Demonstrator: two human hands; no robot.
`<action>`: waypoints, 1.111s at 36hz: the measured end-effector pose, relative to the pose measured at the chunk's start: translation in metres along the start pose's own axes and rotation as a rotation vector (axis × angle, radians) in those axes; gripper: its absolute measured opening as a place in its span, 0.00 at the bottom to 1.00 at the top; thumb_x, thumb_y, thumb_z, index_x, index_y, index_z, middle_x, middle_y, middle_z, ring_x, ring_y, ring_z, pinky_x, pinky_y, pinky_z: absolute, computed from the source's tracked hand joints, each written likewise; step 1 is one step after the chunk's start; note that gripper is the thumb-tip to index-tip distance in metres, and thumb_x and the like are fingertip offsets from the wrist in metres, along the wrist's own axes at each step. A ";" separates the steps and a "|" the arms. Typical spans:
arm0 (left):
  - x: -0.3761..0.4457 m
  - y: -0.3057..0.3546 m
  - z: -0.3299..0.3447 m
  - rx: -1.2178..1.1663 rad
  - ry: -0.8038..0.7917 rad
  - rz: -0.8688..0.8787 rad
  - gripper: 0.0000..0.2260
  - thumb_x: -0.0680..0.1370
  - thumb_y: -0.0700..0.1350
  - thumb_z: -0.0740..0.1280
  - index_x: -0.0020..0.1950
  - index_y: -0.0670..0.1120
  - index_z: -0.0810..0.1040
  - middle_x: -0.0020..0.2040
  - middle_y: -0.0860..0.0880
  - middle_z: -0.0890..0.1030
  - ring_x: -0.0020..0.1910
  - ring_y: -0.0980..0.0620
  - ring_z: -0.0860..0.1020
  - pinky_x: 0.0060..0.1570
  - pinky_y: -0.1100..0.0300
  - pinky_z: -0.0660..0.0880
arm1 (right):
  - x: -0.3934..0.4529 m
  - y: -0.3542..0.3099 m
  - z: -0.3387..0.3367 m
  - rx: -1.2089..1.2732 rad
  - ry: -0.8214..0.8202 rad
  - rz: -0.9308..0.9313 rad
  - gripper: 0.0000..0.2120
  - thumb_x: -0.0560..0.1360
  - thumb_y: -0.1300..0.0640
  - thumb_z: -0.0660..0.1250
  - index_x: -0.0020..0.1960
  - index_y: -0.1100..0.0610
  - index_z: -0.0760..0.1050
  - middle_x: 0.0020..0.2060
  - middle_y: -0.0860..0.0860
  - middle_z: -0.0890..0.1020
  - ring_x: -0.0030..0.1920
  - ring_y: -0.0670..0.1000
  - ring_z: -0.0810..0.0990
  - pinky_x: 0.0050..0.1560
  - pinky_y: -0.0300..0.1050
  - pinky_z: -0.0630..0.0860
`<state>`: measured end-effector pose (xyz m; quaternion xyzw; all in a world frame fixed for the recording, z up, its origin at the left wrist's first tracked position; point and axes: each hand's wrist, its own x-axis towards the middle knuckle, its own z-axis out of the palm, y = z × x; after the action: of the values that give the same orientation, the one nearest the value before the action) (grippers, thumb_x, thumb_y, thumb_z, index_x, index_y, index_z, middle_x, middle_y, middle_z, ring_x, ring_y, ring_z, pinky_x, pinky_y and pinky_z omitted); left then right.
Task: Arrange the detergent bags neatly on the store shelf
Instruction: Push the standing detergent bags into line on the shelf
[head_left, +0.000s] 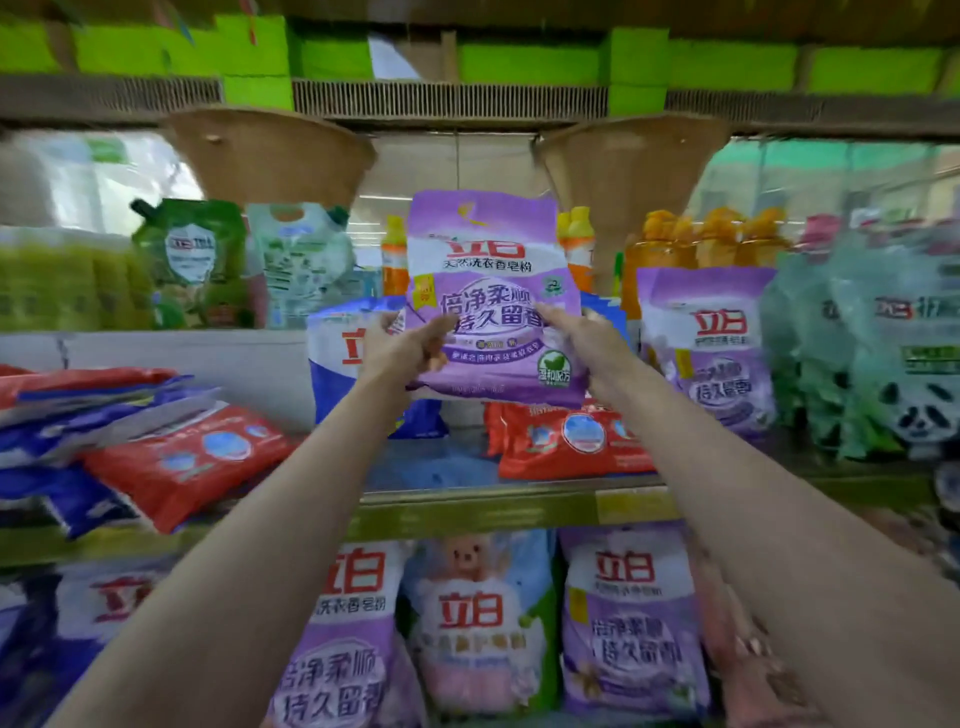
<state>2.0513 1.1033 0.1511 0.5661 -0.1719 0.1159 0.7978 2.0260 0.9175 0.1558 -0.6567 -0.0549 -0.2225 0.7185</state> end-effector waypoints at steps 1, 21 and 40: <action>0.001 -0.003 0.005 -0.013 0.007 -0.001 0.35 0.70 0.36 0.73 0.72 0.35 0.58 0.18 0.52 0.74 0.13 0.59 0.66 0.16 0.70 0.62 | 0.001 0.001 -0.007 0.013 -0.024 -0.004 0.33 0.61 0.48 0.76 0.61 0.60 0.71 0.55 0.60 0.81 0.53 0.60 0.82 0.58 0.62 0.76; 0.003 -0.079 0.205 -0.149 -0.204 -0.151 0.09 0.77 0.35 0.65 0.37 0.38 0.72 0.15 0.50 0.68 0.13 0.55 0.67 0.18 0.65 0.71 | 0.017 -0.012 -0.225 -0.108 -0.043 0.001 0.14 0.72 0.61 0.70 0.55 0.59 0.70 0.50 0.56 0.81 0.46 0.52 0.82 0.43 0.46 0.82; 0.005 -0.143 0.285 0.113 -0.120 -0.236 0.09 0.72 0.41 0.73 0.47 0.41 0.75 0.32 0.45 0.76 0.22 0.53 0.73 0.51 0.42 0.77 | 0.036 0.014 -0.322 -0.155 -0.106 -0.002 0.10 0.74 0.65 0.67 0.51 0.54 0.73 0.48 0.53 0.82 0.49 0.54 0.80 0.53 0.48 0.78</action>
<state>2.0693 0.7868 0.1157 0.6323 -0.1448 -0.0031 0.7611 1.9946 0.5974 0.1138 -0.7211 -0.0762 -0.1914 0.6615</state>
